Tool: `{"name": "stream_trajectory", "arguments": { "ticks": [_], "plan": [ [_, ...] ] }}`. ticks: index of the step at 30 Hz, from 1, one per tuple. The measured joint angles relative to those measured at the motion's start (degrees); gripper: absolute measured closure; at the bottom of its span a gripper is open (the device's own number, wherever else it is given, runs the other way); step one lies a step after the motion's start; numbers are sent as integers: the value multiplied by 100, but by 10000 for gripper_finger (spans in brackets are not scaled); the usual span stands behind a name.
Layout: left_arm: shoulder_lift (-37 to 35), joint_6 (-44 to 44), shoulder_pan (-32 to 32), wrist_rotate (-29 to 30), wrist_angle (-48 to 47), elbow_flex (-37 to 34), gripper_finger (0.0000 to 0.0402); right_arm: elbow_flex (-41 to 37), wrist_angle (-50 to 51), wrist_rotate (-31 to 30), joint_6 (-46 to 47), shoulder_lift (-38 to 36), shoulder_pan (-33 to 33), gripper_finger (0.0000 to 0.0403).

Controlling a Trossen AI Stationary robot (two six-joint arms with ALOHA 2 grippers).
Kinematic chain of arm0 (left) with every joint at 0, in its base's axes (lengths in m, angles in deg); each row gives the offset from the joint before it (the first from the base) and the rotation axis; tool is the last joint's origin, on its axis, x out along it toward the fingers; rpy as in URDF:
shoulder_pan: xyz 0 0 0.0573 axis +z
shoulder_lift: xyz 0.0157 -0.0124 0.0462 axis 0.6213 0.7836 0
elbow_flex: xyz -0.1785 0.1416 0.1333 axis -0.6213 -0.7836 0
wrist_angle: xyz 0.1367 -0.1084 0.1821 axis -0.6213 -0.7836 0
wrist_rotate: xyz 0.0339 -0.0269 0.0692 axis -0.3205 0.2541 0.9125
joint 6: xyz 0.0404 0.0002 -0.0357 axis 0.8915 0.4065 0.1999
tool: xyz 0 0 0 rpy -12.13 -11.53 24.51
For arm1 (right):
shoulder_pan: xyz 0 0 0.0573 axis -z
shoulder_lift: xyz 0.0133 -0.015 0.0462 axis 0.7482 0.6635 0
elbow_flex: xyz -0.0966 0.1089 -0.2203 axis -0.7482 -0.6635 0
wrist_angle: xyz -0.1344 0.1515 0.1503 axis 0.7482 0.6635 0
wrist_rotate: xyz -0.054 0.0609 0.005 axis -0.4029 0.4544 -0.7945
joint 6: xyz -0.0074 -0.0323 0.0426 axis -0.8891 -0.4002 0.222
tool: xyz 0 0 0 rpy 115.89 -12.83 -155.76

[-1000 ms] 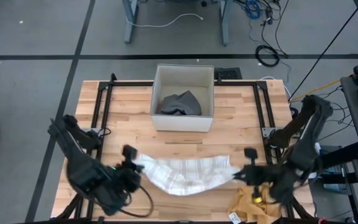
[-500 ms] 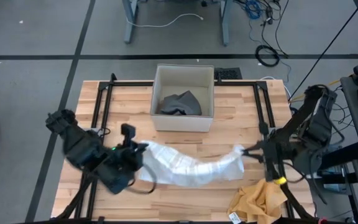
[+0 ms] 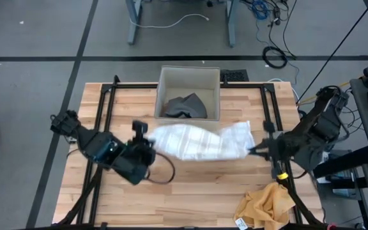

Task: Fold towel
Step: Fold the white patterned towel

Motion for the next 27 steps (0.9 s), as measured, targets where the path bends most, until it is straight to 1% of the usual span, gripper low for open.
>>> {"name": "stream_trajectory", "arguments": {
  "ticks": [2,5,7,9,12,15,18,21,23,27],
  "plan": [
    [-3,-73,-108,-632,47,-254,397,-43,146,553,477,169,1,403],
    [6,-251,-215,-1120,163,-907,397,-348,83,1176,961,409,-21,403],
    [6,-373,-247,-1402,399,-1447,397,-687,-208,1515,1232,552,-44,402],
    [6,-481,-289,-1719,853,-2014,397,-1099,-702,1859,1441,695,-52,400],
    [10,-579,-371,-2218,1737,-2771,397,-1730,-1754,2357,1647,900,-53,396],
    [10,-615,-491,-2928,2879,-3386,394,-2271,-2951,2785,2002,1144,-83,391],
    [10,-615,-645,-3419,3970,-3865,378,-2551,-3804,2926,2196,1473,-185,379],
    [10,-613,-818,-3555,4763,-4225,355,-2599,-4200,2926,2273,1826,-286,362],
    [10,-615,-915,-3567,5049,-4367,339,-2601,-4406,2926,2316,2013,-317,347],
    [10,-828,-1059,-3570,5274,-4488,310,-2599,-4948,2926,2326,2257,-349,314]
  ]
}}
